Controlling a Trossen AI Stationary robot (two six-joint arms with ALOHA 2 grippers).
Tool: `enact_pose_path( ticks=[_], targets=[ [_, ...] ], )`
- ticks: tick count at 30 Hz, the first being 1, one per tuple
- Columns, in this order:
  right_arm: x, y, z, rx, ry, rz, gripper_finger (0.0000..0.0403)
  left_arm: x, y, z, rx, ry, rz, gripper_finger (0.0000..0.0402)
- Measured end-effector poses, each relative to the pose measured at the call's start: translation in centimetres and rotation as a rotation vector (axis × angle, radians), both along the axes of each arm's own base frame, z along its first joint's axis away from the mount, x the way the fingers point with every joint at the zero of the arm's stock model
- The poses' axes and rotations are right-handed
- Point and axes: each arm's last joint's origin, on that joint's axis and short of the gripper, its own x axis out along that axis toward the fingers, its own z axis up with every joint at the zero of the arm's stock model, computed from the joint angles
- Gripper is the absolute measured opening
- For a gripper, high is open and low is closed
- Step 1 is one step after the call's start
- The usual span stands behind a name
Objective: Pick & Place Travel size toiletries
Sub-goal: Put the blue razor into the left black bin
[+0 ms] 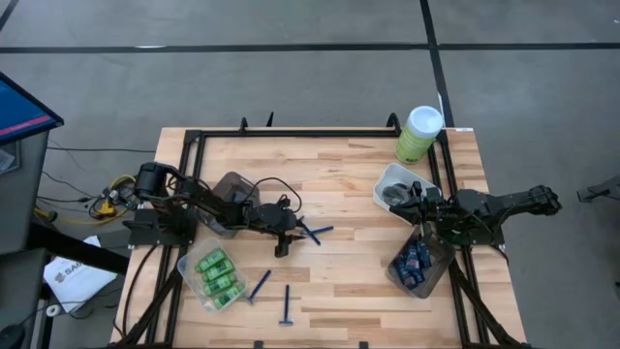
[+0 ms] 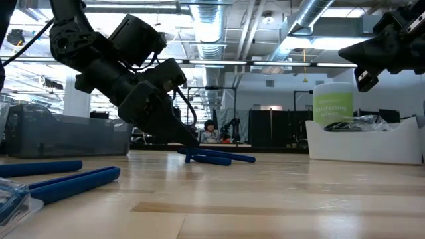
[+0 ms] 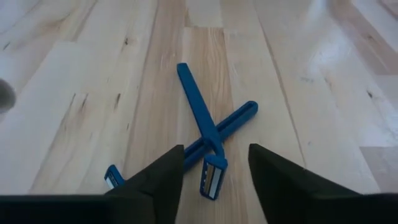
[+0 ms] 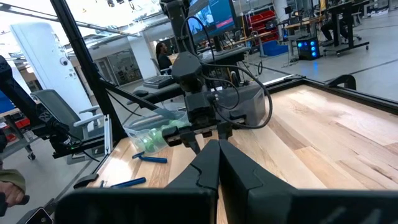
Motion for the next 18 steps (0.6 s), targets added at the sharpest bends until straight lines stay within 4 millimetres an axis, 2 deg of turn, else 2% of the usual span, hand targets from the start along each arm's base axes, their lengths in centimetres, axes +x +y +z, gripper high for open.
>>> enact_pose_path(
  ticks=[14,18],
  targets=[
    [0.0,0.01,0.0,0.0,0.0,0.001,0.0,0.0,-0.01,0.0,-0.002,0.0,-0.003,0.0033],
    [0.0,0.01,0.0,0.0,0.0,0.001,0.0,0.03,-0.04,0.05,-0.008,-0.005,-0.012,0.0028]
  ],
)
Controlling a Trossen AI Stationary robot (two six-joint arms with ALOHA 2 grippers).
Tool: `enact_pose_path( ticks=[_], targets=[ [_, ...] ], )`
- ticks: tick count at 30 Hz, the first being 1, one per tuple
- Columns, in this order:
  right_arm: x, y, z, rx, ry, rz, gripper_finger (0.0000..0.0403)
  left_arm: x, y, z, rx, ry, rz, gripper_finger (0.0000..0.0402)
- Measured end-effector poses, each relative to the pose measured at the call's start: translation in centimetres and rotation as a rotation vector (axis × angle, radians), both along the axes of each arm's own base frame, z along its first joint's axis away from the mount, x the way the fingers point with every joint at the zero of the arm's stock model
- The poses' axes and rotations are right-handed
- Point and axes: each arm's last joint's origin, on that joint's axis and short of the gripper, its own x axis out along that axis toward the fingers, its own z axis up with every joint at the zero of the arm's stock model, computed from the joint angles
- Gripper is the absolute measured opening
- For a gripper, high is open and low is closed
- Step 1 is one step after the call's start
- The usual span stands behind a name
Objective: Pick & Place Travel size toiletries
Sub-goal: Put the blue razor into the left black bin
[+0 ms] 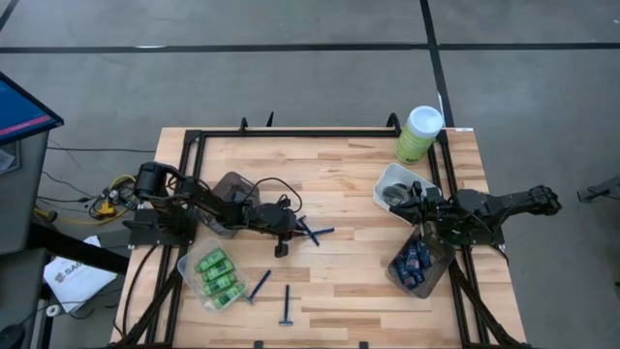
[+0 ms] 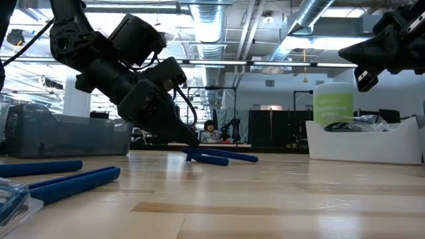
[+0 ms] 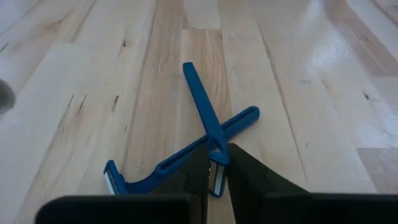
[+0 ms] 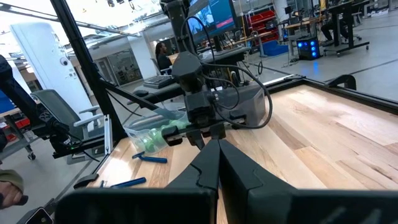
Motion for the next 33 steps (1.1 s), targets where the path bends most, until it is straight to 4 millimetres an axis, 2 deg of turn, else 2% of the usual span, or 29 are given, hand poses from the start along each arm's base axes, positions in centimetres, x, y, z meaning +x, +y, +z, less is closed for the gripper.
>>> enact_pose_path(
  ticks=[7,10,12,16,20,24,29,33],
  targets=[
    [0.0,0.0,0.0,0.0,0.0,0.0,0.0,-0.1,0.0,1.9,-0.01,-0.064,0.005,0.0033],
    [0.0,0.0,0.0,0.0,0.0,0.0,0.0,-0.3,0.0,4.2,-0.017,-0.143,0.009,0.003],
    [0.0,0.0,0.0,0.0,0.0,0.0,0.0,-0.8,0.1,6.5,-0.015,-0.227,0.025,0.003],
    [0.0,0.0,0.0,0.0,0.0,0.0,0.0,-3.1,0.8,11.2,0.048,-0.331,0.19,0.003],
    [0.0,0.0,0.0,0.0,0.0,0.0,0.0,-6.5,1.7,14.0,0.107,-0.311,0.373,0.003],
    [0.0,0.0,0.0,0.0,0.0,0.0,0.0,-9.5,2.1,15.5,0.088,-0.223,0.501,0.003],
    [0.0,0.0,0.0,0.0,0.0,0.0,0.0,-11.8,2.1,17.0,-0.001,-0.103,0.591,0.003],
    [0.0,0.0,0.0,0.0,0.0,0.0,0.0,-13.4,2.1,16.9,-0.049,0.046,0.675,0.003]
  ],
)
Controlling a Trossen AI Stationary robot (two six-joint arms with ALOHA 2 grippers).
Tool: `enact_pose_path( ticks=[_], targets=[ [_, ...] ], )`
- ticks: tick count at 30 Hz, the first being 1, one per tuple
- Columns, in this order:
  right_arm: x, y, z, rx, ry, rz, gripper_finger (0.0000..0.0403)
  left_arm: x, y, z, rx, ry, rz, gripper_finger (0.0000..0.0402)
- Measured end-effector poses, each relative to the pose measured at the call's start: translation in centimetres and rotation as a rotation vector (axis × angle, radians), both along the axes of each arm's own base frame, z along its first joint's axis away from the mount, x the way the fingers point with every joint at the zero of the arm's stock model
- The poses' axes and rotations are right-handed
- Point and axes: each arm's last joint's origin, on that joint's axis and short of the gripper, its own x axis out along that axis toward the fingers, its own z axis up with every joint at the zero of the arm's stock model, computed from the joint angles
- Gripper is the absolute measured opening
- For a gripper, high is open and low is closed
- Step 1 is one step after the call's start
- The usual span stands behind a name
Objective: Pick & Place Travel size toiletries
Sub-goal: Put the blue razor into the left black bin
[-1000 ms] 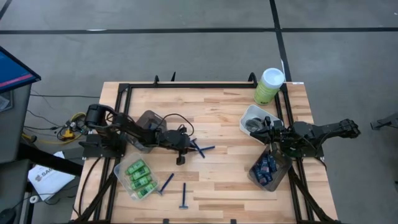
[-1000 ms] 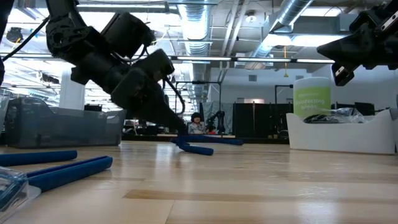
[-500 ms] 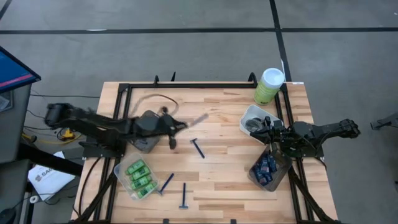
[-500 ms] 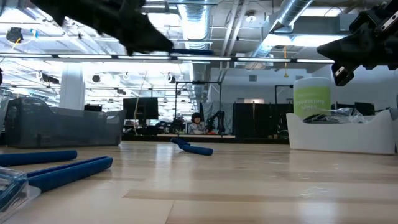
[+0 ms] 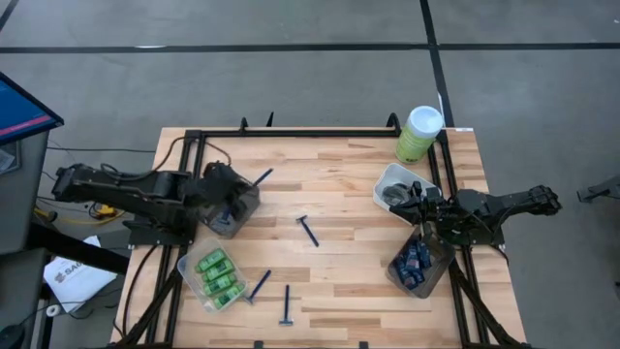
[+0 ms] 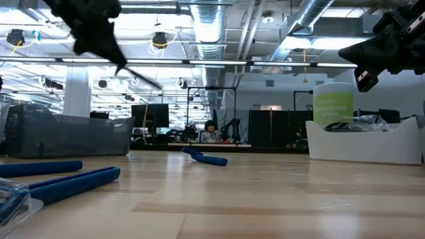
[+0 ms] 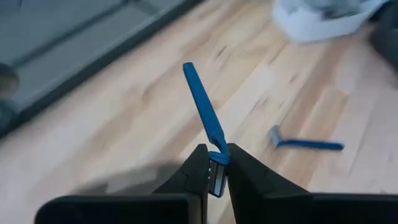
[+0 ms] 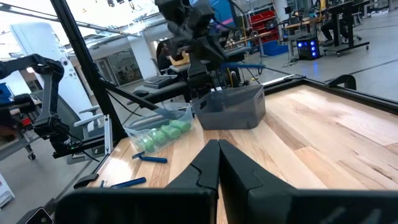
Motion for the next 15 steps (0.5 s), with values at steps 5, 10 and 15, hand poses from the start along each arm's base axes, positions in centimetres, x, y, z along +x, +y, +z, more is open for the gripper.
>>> enact_pose_path(
  ticks=[5,10,15],
  targets=[
    [0.0,0.0,0.0,0.0,0.0,0.0,0.0,-1.2,-0.3,-1.1,-0.13,0.069,0.136,0.003],
    [0.0,0.0,0.0,0.0,0.0,-0.001,0.0,-2.4,-0.6,-1.9,-0.199,0.128,0.259,0.003],
    [0.0,0.0,0.0,0.0,0.0,-0.001,0.0,-2.8,-1.0,-2.2,-0.219,0.14,0.281,0.003]
  ],
)
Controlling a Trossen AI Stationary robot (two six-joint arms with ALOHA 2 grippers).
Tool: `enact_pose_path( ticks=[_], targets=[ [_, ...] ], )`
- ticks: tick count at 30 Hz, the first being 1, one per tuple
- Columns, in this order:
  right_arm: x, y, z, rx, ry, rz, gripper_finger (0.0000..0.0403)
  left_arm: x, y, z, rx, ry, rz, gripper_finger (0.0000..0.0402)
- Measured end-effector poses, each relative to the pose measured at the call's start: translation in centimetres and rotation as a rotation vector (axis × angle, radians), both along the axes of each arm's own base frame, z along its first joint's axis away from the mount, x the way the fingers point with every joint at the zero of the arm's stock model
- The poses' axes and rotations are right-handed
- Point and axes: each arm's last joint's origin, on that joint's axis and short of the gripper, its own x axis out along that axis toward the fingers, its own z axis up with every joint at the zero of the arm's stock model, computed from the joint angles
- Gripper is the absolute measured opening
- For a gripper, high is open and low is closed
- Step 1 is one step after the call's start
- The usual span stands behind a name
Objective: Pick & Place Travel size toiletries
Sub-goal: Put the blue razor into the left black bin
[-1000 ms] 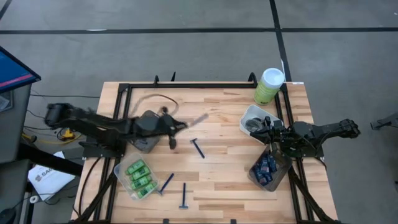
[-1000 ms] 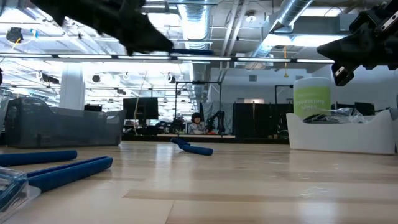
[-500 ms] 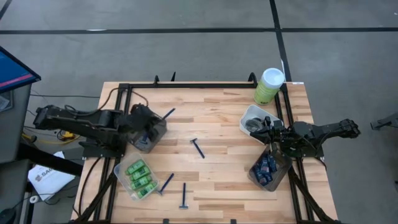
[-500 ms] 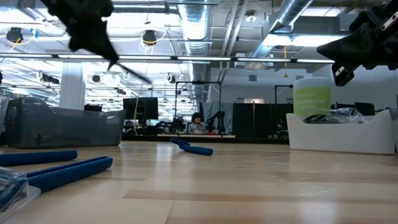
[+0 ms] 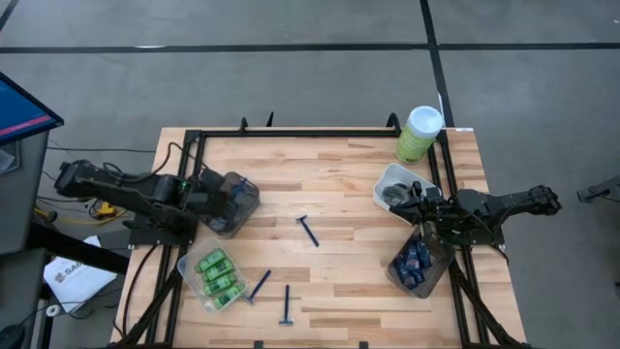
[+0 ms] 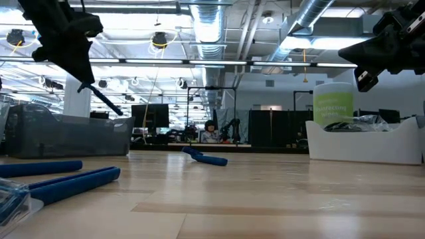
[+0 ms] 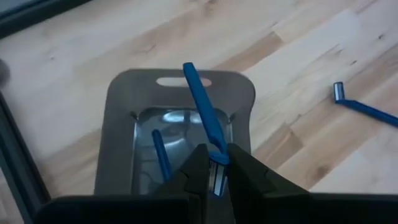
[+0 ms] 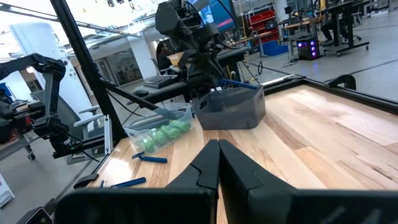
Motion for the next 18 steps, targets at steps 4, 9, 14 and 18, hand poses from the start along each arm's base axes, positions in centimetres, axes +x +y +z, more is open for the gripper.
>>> enact_pose_path(
  ticks=[4,9,14,18],
  targets=[
    [0.0,0.0,0.0,0.0,0.0,0.0,0.0,0.0,-0.4,-1.0,-0.042,0.017,0.011,0.003],
    [0.0,0.0,0.0,0.0,0.0,0.0,0.0,-0.2,-1.0,-2.8,-0.077,0.075,0.01,0.003],
    [0.0,0.0,0.0,0.0,0.0,0.0,0.0,0.2,-1.1,-4.7,-0.082,0.077,0.021,0.0034],
    [0.0,0.0,0.0,0.0,0.0,0.0,0.0,0.7,-1.3,-6.4,-0.097,0.044,0.016,0.0031]
  ],
)
